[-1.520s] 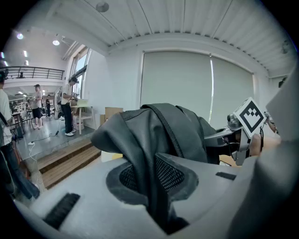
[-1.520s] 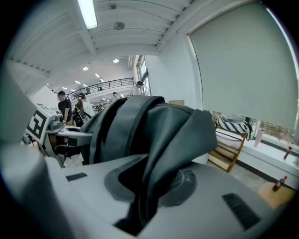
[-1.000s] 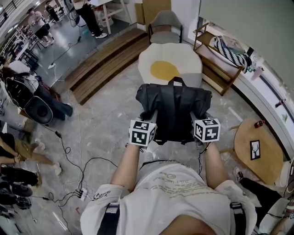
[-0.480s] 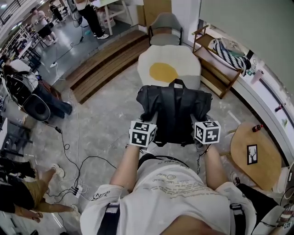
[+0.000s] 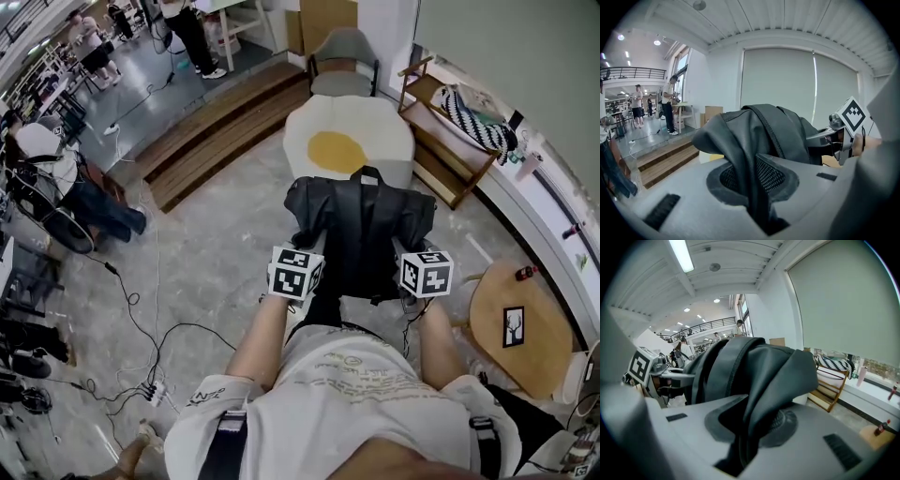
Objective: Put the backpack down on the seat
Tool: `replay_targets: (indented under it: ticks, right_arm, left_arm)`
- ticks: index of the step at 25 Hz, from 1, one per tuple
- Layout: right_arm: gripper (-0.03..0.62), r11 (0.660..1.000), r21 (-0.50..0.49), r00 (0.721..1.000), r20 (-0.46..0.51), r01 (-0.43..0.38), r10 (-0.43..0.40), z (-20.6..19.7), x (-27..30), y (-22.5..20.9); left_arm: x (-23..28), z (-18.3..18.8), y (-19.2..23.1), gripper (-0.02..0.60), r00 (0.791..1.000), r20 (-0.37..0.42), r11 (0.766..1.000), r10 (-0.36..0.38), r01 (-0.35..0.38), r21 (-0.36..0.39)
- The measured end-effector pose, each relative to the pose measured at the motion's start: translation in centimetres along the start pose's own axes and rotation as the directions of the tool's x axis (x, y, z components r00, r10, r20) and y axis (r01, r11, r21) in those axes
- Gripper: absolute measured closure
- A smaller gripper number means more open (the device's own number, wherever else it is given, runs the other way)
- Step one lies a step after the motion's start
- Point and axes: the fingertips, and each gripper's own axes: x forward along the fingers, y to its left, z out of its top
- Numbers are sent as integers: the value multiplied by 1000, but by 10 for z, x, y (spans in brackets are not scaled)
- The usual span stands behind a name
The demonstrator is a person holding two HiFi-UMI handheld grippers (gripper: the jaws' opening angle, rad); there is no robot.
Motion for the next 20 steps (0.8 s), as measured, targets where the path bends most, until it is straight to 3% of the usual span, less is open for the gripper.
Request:
replay_targets:
  ticks: [9, 20]
  right_arm:
    - [526, 999, 45, 1000, 1, 30, -30, 26, 46, -31]
    - [526, 999, 27, 999, -27, 40, -39, 88, 126, -69]
  left_arm:
    - [61, 25, 29, 518, 999, -16, 998, -49, 50, 25]
    - [143, 67, 87, 518, 997, -16, 997, -71, 71, -11]
